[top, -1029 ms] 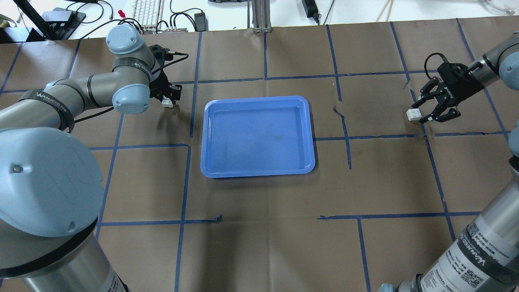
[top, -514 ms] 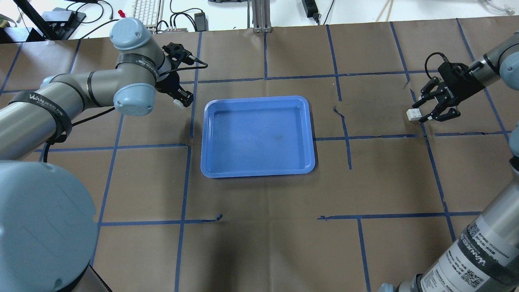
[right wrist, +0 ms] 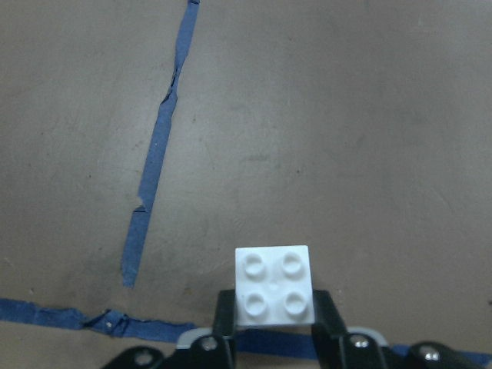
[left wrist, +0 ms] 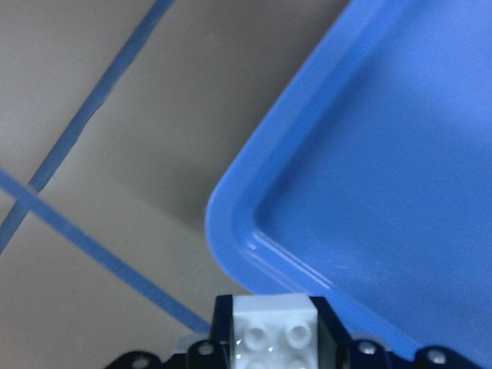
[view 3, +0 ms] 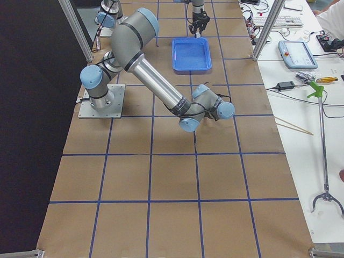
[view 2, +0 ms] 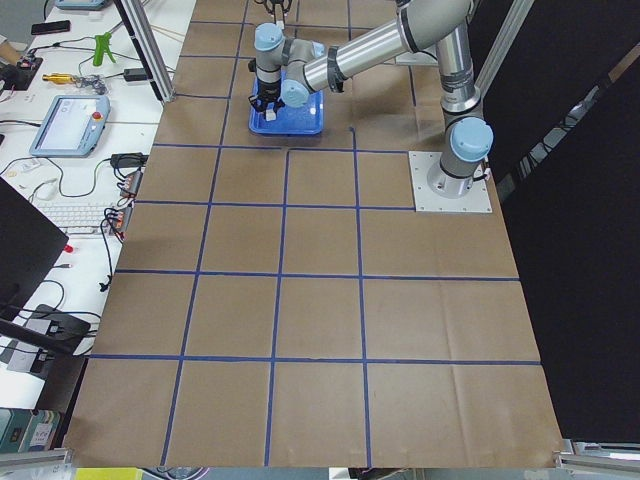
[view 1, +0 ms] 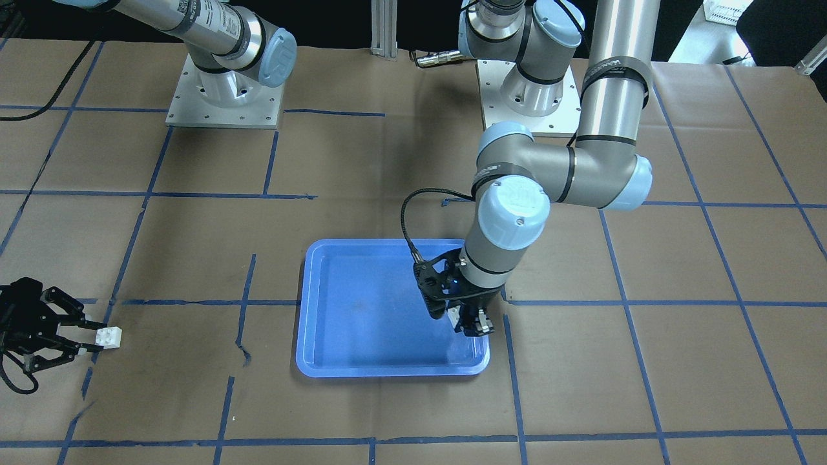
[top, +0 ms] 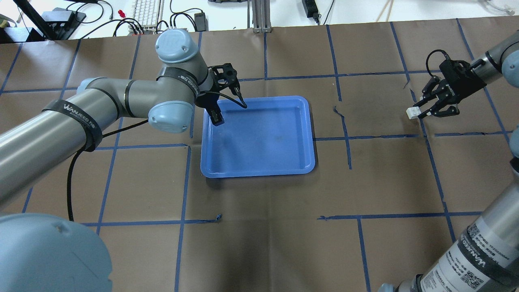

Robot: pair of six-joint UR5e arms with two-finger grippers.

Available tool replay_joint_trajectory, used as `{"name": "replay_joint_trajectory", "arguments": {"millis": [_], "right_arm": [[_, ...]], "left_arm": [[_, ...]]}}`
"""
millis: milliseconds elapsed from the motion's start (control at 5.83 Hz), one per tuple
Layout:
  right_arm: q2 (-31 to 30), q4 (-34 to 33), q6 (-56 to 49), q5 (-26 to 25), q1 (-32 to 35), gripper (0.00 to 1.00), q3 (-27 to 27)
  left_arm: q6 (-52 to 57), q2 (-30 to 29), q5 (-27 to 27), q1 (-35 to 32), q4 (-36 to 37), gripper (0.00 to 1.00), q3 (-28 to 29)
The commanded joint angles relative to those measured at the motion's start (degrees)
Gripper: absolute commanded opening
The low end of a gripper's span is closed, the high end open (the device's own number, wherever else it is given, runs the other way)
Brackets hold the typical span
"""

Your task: Assemble white blocks and place on blue tray

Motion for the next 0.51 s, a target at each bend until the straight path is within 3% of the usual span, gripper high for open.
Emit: {"name": "replay_joint_trajectory", "arguments": {"millis": [0,343], "right_arm": [[-2.5,0.1,0.2,0.3,0.4,0.25,-0.3],[-9.9,4.4,1.5,2.6,0.8,0.26,0.4]], "left_arm": [[5.8,-1.0,0.4,-6.1,-2.2,0.21,-0.8],[6.1,-3.0,0.8,-7.3,-1.4,0.21,-0.6]]}}
